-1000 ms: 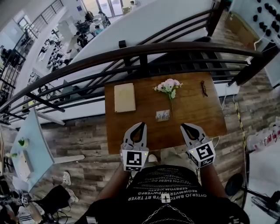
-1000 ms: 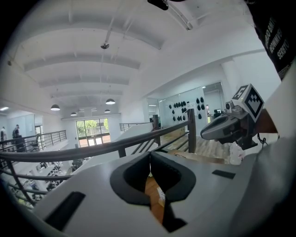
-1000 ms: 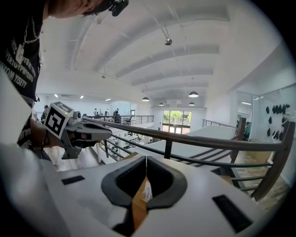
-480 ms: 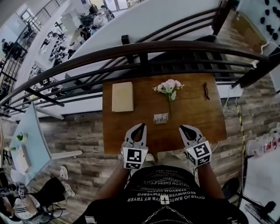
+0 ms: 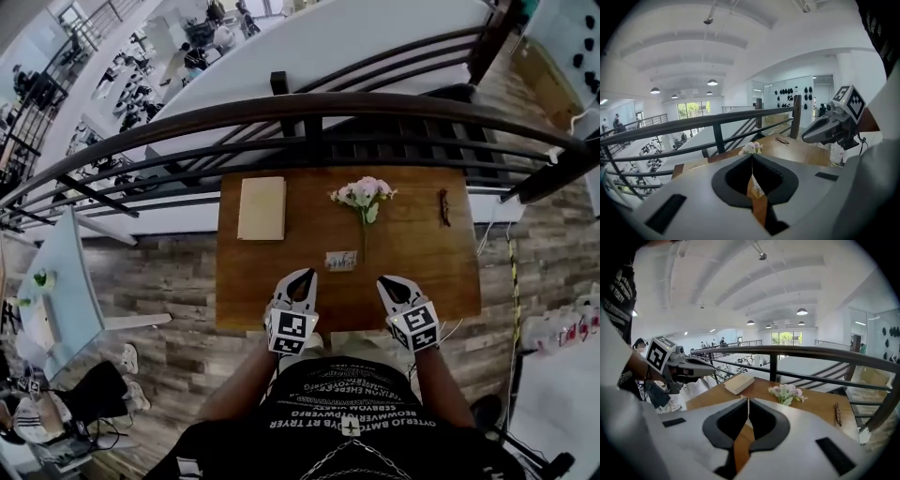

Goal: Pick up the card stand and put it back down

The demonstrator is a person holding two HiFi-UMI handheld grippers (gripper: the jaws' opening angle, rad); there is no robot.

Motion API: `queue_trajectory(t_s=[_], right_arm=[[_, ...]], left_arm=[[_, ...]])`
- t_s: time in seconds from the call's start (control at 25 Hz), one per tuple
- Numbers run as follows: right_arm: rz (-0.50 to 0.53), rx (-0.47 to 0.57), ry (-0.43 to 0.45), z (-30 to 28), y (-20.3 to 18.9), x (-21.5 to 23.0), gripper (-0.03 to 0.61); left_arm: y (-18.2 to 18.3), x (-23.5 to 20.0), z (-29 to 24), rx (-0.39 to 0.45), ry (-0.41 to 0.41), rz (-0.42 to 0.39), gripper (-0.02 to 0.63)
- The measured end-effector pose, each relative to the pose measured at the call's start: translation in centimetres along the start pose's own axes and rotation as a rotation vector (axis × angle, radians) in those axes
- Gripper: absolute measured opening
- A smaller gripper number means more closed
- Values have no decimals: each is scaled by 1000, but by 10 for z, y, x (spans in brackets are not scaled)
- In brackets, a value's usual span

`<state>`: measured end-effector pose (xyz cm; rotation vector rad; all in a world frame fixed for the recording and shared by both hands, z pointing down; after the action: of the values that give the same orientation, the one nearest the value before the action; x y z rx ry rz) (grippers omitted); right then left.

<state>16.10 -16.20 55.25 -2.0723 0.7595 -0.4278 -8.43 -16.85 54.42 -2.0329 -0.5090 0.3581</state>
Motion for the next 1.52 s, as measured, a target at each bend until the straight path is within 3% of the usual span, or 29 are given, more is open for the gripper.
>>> queue_trajectory(t_s=[0.4, 0.76, 1.0, 1.12, 1.52], right_arm=[[-29, -80, 66, -35, -33, 23, 17], [-57, -156, 126, -68, -59, 31, 17], [-77, -208, 175, -90, -76, 38, 17], [-107, -223, 197, -102, -83, 38, 17], [-128, -272, 278, -144, -103, 44, 45]], left_arm=[[-34, 1, -35, -75, 41, 54, 28], [-62, -4, -61, -126, 39, 87, 29], [-82, -4, -85, -193, 8, 154, 29], [-97, -6, -100, -253, -6, 159, 31], [-138, -11, -137, -404, -59, 81, 132]])
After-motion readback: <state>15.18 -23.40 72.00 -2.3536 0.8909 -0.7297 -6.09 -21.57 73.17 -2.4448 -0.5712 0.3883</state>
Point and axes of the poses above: the fingertips, and each gripper's own axes: z backward along the fingers, x to its right, y out of its top, the point moved 9 cm from there along z, backward along the fingers, and after that the axes turned 5 degrees about z, right-handed, at the moved point
